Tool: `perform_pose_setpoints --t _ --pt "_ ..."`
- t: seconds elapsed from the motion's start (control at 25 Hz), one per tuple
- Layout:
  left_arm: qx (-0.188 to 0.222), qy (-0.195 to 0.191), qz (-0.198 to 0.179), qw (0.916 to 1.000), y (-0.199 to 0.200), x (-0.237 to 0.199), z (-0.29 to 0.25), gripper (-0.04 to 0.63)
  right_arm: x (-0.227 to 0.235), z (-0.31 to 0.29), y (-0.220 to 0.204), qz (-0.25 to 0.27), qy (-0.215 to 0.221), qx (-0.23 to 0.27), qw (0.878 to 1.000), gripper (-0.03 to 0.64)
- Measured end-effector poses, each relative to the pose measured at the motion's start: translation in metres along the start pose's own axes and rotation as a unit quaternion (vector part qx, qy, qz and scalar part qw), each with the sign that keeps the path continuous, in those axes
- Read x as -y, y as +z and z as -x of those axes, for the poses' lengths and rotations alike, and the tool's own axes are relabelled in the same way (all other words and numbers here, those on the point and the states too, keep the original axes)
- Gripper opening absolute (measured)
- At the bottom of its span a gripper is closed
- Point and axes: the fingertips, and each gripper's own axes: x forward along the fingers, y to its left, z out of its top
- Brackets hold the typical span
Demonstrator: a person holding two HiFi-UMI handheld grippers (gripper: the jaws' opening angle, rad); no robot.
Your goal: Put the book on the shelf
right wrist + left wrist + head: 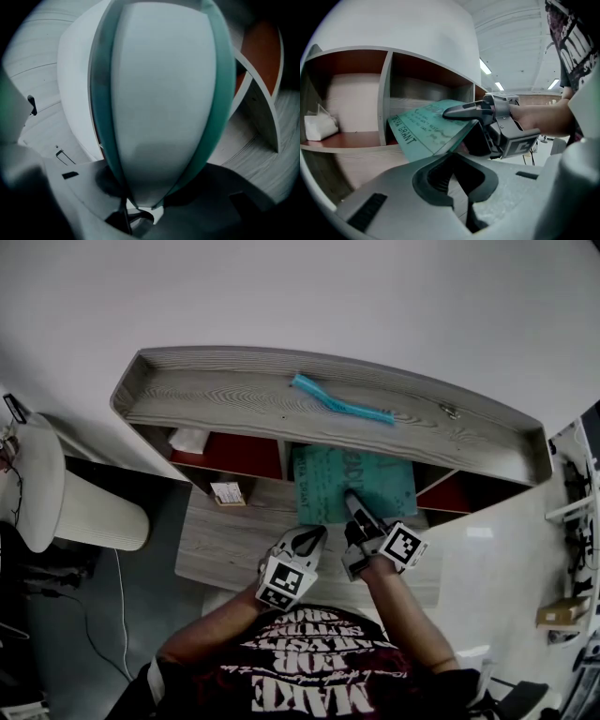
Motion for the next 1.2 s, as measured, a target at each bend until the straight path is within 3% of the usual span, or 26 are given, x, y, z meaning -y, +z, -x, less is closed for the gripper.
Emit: perform_pose_setpoints --t 0.28,0.44,0.68,0.88,0.96,1.2 --pt "0.008 0.000 -0.011 0.9999 0.007 0.000 -0.007 0.006 0.014 0.005 -0.005 -0.021 -0.015 -0.023 0.999 0.207" --pt "0.015 0.000 -0.021 0.9997 0.013 0.001 -0.011 0.006 0.016 0.012 -0.014 -0.013 -0.011 -0.063 0.998 0.268" --pt "0.020 0.004 -0.027 0.9994 0.021 -0.002 -0.015 0.006 0.019 0.034 -0.033 -0.011 -0.004 -0.111 0.994 0.290" --pt "0.021 0.005 -0.030 0.9993 0.024 -0.003 -0.017 0.006 0.023 0.056 -0.024 -0.040 0.005 -0.077 0.996 0.244" --pt "0.020 0.005 -0.028 0.9994 0.023 -0.003 -0.017 0.006 0.024 0.059 -0.022 -0.041 0.010 -0.068 0.997 0.193" --pt "0.012 0.020 -0.015 0.9996 0.014 -0.007 -0.006 0.006 0.024 0.051 -0.019 -0.043 0.015 -0.063 0.997 0.193"
